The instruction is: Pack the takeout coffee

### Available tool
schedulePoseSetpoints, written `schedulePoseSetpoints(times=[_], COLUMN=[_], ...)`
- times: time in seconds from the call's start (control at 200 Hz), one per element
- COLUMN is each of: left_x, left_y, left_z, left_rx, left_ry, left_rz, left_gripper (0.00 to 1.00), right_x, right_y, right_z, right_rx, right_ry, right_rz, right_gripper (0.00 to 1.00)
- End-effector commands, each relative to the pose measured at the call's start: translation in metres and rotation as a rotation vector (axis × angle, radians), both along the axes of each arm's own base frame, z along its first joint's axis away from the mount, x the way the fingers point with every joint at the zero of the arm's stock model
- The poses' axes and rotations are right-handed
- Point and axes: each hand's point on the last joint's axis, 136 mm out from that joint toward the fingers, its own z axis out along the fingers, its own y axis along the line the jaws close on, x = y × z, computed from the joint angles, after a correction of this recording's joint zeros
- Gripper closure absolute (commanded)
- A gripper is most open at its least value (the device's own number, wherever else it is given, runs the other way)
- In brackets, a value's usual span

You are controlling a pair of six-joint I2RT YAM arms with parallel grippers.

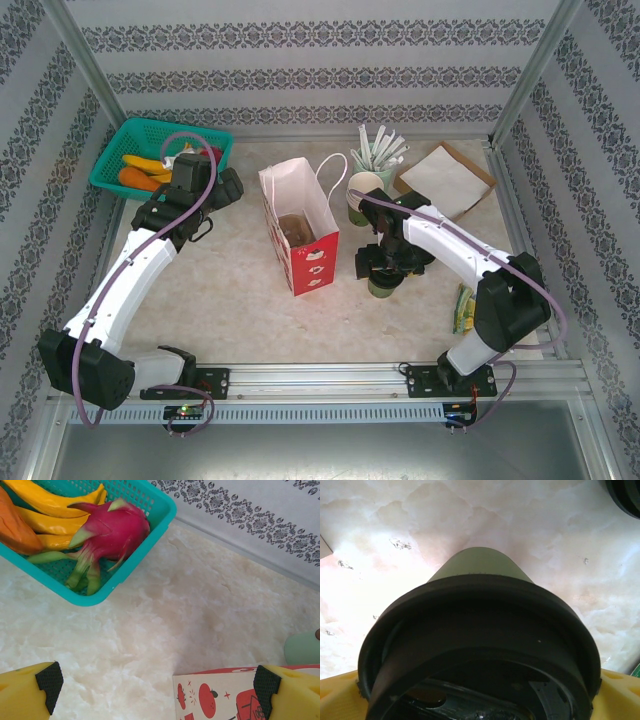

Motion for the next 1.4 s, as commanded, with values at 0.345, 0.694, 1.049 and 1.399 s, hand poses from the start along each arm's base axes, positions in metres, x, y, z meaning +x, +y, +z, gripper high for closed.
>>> schedulePoseSetpoints(times=[0.345,0.694,1.049,1.399], left_x=[-0.004,-0.003,0.017,0.078], left_y=[0.008,0.006,-0.009,-0.031], left_z=[-0.008,-0.009,0.008,0.034], left_rx=[0.032,0.035,0.082,0.146], left_ry=[0.036,0.041,0.015,0.010], left_rz=[0.013,0.003,-0.143,-0.425], left_gripper=[0.00,0.00,0.00,0.00], right_x=[-0.002,0.001,0.002,-0.013], right_y=[0.000,-0.003,-0.010,-0.016], right_z=[-0.005,-0.007,0.009,0.032], right_rx=[-0.026,-0.036,-0.051,-0.006], right_ry=[0.021,0.016,-0.023,-0.063], right_rz=[-0.002,0.002,0.034,0.096], right_gripper=[0.03,0.11,0.26,0.44])
